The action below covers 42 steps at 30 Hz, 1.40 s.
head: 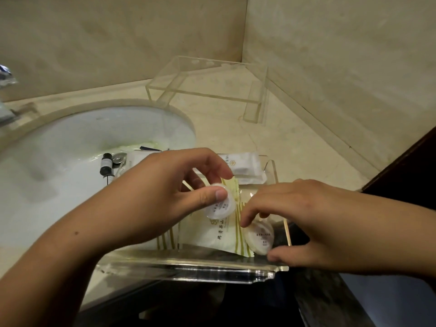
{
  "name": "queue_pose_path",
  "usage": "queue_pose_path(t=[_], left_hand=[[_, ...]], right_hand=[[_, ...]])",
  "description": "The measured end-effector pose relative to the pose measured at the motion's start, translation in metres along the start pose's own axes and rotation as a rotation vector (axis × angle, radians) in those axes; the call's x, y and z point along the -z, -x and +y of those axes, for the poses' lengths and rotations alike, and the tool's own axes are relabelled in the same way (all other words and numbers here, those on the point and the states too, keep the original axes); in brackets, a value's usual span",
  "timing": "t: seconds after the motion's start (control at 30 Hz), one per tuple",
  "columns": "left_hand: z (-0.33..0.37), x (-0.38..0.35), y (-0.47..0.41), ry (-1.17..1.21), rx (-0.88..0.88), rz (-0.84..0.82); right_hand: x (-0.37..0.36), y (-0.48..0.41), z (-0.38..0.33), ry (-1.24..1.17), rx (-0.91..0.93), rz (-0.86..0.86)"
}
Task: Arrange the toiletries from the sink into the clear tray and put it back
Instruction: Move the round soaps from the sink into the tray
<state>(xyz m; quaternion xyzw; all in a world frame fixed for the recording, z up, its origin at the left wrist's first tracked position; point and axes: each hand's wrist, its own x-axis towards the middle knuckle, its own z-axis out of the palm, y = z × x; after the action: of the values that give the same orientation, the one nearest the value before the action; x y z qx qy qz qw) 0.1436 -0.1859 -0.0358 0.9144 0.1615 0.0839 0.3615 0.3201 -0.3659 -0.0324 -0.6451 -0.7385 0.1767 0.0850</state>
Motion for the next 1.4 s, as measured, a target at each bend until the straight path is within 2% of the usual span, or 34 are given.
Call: queue_pose_path(t=[0.13, 0.23, 0.37, 0.63, 0.8, 1.0, 1.2, 1.4], left_hand=[[0.004, -0.002, -0.014, -0.045, -0.001, -0.027], [0.011, -0.006, -0.029, -0.045, -0.022, -0.081], [0.018, -0.018, -0.050, -0.086, -0.054, -0.162], [0.018, -0.031, -0.060, -0.193, -0.125, -0.228], [0.011, -0.021, -0.043, -0.392, -0.162, -0.230], [-0.004, -0.015, -0.011, -0.366, -0.147, -0.257], [-0.013, -0.023, 0.006, -0.312, -0.147, -0.175], [-0.012, -0.031, 0.018, -0.362, -0.173, -0.127]], right_hand=[[0.010, 0.005, 0.003, -0.001, -0.046, 0.061], [0.020, 0.010, 0.012, 0.005, -0.150, 0.188], [0.017, 0.007, 0.019, 0.025, -0.259, 0.242], [0.008, 0.010, 0.018, 0.001, -0.288, 0.212], [0.004, 0.016, 0.006, 0.004, -0.288, 0.156], [-0.018, 0.007, -0.008, 0.124, -0.302, 0.137], [-0.019, -0.002, -0.008, 0.213, -0.333, 0.087], [-0.014, -0.005, -0.006, 0.245, -0.339, 0.043]])
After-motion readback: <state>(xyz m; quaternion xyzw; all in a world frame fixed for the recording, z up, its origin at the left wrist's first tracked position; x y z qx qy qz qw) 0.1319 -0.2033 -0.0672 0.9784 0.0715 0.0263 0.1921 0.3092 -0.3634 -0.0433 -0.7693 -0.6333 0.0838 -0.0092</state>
